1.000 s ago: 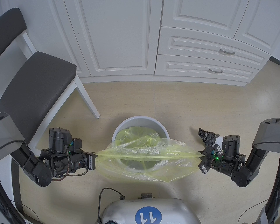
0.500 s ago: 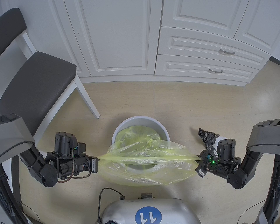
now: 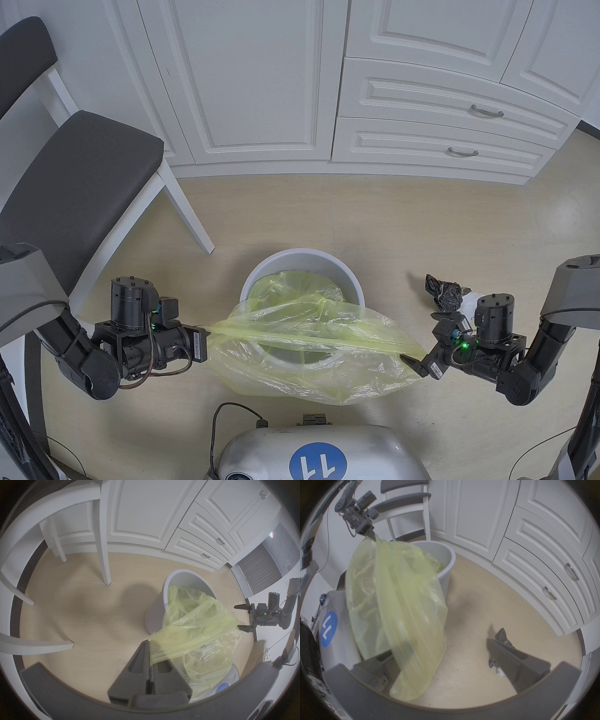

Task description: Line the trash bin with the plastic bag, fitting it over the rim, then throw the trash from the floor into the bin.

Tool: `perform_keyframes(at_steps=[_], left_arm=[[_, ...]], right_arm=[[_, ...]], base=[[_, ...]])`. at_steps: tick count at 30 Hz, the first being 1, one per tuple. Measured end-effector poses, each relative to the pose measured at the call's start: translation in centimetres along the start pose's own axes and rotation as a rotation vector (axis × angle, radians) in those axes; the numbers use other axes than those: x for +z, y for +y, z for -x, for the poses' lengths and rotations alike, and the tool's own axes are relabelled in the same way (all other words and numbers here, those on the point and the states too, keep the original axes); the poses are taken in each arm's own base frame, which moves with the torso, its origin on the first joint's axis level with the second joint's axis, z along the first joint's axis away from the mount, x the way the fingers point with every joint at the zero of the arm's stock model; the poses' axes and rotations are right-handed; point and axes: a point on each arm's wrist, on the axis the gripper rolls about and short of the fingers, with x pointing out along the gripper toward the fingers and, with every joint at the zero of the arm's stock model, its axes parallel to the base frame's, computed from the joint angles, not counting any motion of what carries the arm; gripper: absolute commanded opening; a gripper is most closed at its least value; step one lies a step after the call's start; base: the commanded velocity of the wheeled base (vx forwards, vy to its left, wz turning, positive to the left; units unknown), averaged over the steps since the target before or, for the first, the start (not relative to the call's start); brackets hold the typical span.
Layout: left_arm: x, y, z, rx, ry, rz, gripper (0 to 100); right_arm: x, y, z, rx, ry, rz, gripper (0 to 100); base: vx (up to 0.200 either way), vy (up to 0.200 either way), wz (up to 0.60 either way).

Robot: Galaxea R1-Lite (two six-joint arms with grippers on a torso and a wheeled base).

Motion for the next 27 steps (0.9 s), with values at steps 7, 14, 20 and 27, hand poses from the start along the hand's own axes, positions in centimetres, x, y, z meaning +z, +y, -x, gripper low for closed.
perform_keyframes(at_steps=[7,14,20,27], left_arm=[[0.5,-0.1,0.2,-0.007,-0.045,0.006,0],[0.7,-0.1,0.4,-0.010,-0.061,0.017,0],[0.6,-0.2,0.4,-0.014,-0.062,0.024,100],[0.3,-0.4,0.5,-0.019,-0.053,0.025,100]], right_arm=[[1.7,-0.3,3.0,0.043,-0.106,-0.009,100],[4.1,1.0,4.7,0.082,-0.231,-0.073,100],[5.3,2.1,4.0,0.044,-0.253,-0.086,100],[7.3,6.4,3.0,0.082,-0.290,-0.090,100]], base=[[0.000,0.000,0.00],[0.000,0.000,0.00],[0.000,0.000,0.00],[0.000,0.000,0.00]])
